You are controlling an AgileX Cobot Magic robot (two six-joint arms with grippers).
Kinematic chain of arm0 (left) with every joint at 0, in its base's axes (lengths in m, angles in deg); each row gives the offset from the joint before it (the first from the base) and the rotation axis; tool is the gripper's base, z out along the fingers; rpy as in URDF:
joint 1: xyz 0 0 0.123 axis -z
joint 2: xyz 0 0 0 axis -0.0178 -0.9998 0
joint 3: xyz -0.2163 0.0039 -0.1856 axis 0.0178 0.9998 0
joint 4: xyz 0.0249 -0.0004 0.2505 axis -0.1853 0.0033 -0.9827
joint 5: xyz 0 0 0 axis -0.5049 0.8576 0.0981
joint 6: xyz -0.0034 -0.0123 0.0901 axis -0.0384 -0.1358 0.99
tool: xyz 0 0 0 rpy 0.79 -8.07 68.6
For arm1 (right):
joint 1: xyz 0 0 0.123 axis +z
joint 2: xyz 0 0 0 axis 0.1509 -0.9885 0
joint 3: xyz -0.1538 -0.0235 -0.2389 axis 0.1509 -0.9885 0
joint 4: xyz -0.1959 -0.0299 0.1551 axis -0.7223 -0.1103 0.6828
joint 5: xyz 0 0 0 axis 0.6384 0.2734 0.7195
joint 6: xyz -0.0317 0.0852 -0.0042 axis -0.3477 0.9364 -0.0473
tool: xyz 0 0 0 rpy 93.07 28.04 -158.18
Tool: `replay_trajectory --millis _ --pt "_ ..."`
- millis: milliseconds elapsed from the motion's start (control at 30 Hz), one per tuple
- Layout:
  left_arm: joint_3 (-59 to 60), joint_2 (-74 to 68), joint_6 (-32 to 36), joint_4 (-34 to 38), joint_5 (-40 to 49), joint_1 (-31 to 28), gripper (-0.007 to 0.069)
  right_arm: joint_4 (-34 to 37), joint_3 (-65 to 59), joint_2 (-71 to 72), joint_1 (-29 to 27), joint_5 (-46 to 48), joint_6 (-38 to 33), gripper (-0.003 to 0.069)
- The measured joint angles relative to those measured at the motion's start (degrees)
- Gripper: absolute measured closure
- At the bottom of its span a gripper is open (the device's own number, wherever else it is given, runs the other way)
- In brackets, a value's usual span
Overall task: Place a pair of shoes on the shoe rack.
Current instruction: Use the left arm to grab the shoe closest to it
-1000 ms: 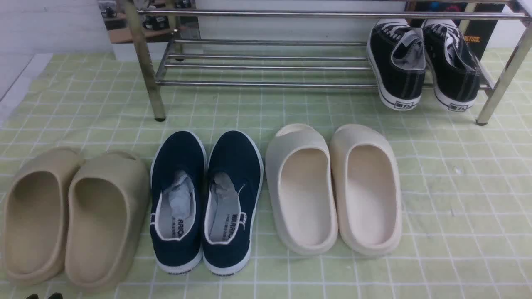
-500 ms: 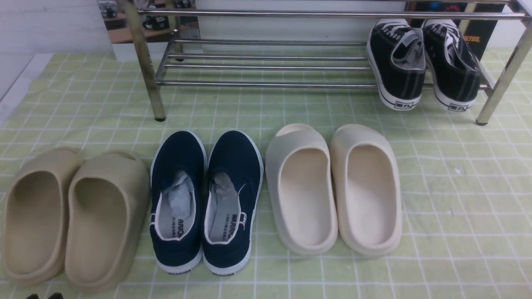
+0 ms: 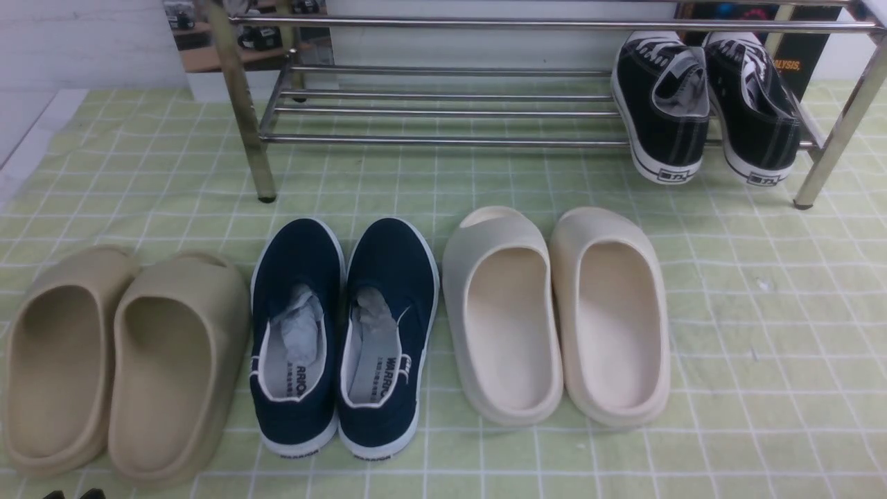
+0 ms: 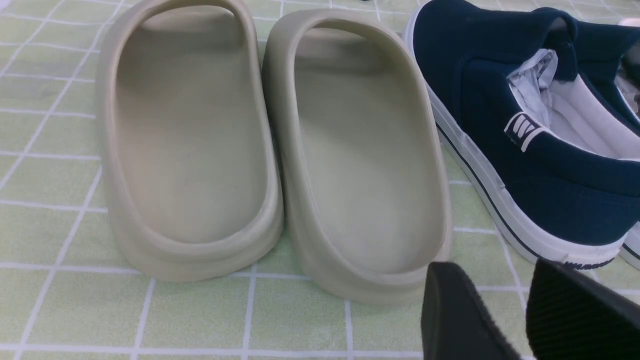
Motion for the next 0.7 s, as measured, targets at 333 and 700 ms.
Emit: replay_trajectory --millis 333,700 --pt "0.0 0.0 0.0 0.0 -1.94 0.0 0.0386 0.0 0.0 0.0 0.0 0.0 0.0 0.0419" --pt "0.0 0.0 0.0 0.0 -20.36 0.0 0.0386 0.0 0.0 0.0 0.0 0.0 0.0 0.0419"
